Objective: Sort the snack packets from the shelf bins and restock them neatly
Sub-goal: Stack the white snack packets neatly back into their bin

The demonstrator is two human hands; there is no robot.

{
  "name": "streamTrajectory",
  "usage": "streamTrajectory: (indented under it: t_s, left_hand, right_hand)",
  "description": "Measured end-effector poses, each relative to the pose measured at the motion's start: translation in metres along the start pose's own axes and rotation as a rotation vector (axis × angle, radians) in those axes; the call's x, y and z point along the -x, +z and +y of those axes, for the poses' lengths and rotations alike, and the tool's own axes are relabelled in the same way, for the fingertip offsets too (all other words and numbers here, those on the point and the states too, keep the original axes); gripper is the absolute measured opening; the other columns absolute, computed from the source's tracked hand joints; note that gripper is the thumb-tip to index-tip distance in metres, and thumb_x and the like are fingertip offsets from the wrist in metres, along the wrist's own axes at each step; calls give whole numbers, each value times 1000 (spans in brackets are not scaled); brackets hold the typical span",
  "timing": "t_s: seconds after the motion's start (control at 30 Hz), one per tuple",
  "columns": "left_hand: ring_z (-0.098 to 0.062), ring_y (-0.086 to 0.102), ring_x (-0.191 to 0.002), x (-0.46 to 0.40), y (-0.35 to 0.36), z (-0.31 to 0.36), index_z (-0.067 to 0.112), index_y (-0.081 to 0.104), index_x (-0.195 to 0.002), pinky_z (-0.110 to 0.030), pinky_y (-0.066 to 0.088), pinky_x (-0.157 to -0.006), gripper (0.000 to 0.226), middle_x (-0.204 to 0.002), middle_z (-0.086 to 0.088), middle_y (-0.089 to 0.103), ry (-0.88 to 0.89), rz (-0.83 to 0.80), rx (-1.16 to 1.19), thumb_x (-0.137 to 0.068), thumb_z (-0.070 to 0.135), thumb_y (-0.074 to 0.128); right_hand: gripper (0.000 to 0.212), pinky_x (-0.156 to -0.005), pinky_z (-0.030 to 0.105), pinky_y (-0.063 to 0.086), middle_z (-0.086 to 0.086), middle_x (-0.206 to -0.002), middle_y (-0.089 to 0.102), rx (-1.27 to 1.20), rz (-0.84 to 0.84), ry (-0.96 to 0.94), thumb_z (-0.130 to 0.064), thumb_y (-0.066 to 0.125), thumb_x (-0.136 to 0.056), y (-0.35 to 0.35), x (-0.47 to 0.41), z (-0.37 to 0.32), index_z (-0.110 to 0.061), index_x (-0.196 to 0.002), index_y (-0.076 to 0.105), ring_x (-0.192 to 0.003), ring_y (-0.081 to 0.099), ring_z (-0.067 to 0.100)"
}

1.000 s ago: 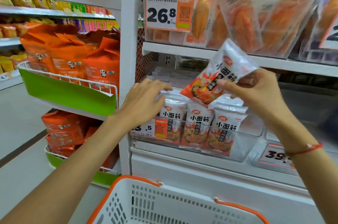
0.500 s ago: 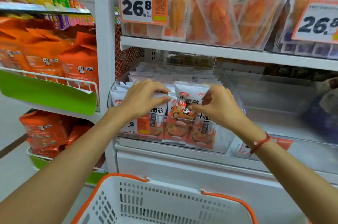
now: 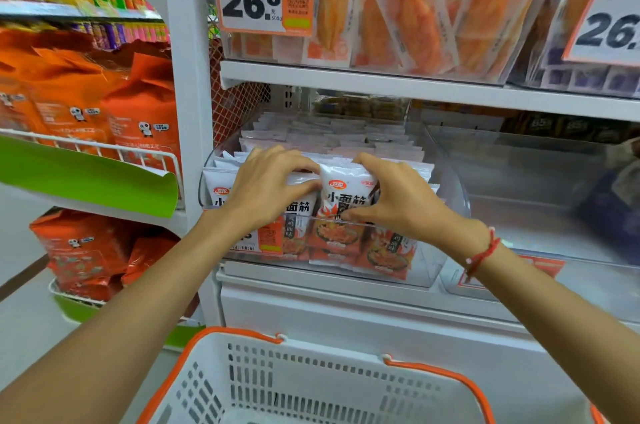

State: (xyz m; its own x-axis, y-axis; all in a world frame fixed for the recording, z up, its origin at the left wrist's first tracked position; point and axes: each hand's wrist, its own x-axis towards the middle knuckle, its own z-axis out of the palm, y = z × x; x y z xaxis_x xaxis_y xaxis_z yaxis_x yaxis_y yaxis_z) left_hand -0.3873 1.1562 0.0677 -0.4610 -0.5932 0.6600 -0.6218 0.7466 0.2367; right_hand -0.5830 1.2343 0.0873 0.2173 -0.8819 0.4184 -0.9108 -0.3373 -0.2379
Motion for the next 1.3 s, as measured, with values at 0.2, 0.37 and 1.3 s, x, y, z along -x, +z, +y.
streamTrajectory:
  t_s: [0.2, 0.37, 1.3]
  left_hand:
    - [-10, 46, -92, 0, -1, 4, 24, 69, -114, -33, 34, -85, 23, -111, 10, 66, -33, -30, -4, -96, 31, 56]
    - [-1, 49, -110, 16, -5, 39, 32, 58, -125, -26, 34, -90, 37, -120, 19, 57, -40, 57, 219, -100, 46, 35]
    - [-20, 31, -140, 51, 36, 64, 24, 38, -147, -35, 17, -114, 46, -150, -1, 41, -1, -23, -220, -101, 30, 31]
  right_hand:
    - [40, -78, 38, 49, 1, -106, 66, -31, -43, -53, -46, 59, -90, -7, 8, -1, -21, -121, 52, -93, 59, 21]
    - [31, -78, 36, 48, -5, -113, 65, -11, 243, -25, -39, 57, -94, -8, 20, 4, -26, -122, 60, -96, 61, 16]
    - [48, -104, 49, 40, 8, -145, 46, 273, 308, 205, -45, 41, -97, 11, 82, 33, -23, -139, 48, -132, 43, 31]
